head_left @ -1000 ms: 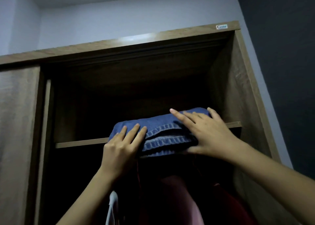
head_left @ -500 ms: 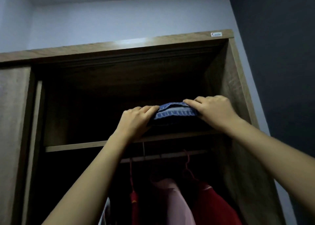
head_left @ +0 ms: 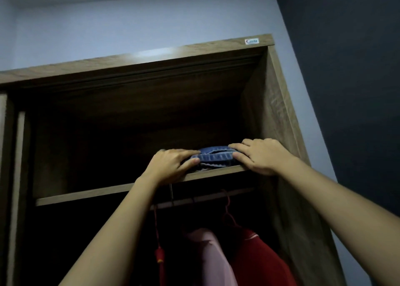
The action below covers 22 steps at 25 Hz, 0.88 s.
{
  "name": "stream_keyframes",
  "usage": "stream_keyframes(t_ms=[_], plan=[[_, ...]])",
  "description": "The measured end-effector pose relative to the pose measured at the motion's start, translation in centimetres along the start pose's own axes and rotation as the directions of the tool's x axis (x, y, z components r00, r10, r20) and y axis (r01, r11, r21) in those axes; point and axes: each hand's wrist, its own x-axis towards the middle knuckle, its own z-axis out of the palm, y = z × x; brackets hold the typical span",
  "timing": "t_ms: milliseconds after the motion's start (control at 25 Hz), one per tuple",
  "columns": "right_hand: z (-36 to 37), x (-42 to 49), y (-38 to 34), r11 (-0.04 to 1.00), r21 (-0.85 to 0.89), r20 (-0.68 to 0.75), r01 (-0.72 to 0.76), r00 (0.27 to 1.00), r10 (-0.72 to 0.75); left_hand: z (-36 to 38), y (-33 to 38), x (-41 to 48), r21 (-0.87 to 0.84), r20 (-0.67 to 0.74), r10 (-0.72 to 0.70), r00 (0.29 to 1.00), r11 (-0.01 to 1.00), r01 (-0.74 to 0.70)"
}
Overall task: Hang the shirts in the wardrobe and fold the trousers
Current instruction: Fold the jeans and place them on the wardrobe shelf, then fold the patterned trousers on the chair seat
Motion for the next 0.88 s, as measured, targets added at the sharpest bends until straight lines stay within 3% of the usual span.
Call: stream_keyframes(t_ms=[160, 240, 320, 400, 480, 560, 760, 880], plan=[[0.1, -0.5, -0.3, 0.998, 0.039, 0.050, -0.059, 0.997, 0.057, 0.1, 1.0, 0.0, 0.049, 0.177, -0.181, 0.967, 0.983, 0.175], [-0.1, -1.1, -0.6, 0.995, 0.027, 0.079, -0.098, 0.992, 0.095, 0.2, 1.9, -1.0, 0.037, 0.213, -0.199, 0.957, 0.980, 0.195], [-0.9, -1.3, -1.2, 0.985, 0.038, 0.115, -0.166, 0.980, 0.160, 0.1, 2.4, -2.0, -0.062, 0.113, -0.205, 0.972, 0.975, 0.213], [-1.7, -1.2, -2.5, 0.973, 0.095, 0.060, -0.209, 0.977, 0.204, -0.3, 2.7, -3.2, -0.162, -0.077, -0.255, 0.964, 0.957, 0.241], [-2.1, -1.6, -4.9, 0.970, 0.179, -0.080, -0.163, 0.980, 0.180, -0.6, 2.8, -5.0, -0.233, -0.221, -0.323, 0.920, 0.934, 0.271], [-2.4, -2.2, -8.0, 0.955, 0.289, -0.178, -0.063, 0.977, 0.118, -0.8, 2.7, -8.0, -0.337, -0.266, -0.391, 0.881, 0.894, 0.296], [-0.7, -5.5, -19.0, 0.842, 0.526, -0.234, 0.119, 0.972, 0.009, -0.3, 1.9, -19.5, -0.317, -0.287, -0.471, 0.834, 0.868, 0.381], [2.3, -11.3, -27.8, 0.712, 0.684, -0.171, 0.161, 0.984, -0.059, 3.2, 3.2, -31.5, -0.282, -0.181, -0.644, 0.744, 0.758, 0.588]])
